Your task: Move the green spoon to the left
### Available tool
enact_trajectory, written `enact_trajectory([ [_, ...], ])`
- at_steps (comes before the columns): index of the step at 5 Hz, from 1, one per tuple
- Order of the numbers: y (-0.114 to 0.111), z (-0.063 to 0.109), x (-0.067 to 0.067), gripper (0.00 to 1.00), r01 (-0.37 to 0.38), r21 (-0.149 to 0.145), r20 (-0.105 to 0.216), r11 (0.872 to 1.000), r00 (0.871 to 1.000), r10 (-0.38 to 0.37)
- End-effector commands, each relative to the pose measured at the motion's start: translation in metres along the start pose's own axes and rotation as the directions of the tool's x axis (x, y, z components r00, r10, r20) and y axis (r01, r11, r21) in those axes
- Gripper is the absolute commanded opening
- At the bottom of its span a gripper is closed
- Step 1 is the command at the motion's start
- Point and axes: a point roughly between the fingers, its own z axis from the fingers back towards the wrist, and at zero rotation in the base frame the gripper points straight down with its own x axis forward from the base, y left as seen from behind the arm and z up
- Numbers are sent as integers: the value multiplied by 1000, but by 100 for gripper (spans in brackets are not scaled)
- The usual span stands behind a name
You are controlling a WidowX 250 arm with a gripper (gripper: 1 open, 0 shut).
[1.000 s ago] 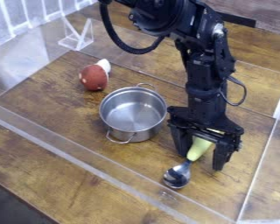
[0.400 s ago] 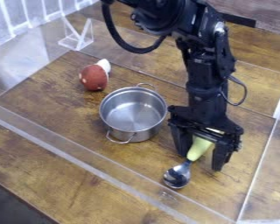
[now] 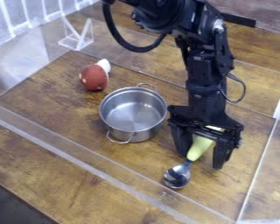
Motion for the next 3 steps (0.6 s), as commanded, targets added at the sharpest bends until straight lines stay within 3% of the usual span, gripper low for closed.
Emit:
enact_trajectory([
  [1, 13, 4, 2, 100, -39, 0, -2, 999, 999, 39],
  [3, 18, 6, 13, 100, -138, -5, -10, 990, 990, 138],
])
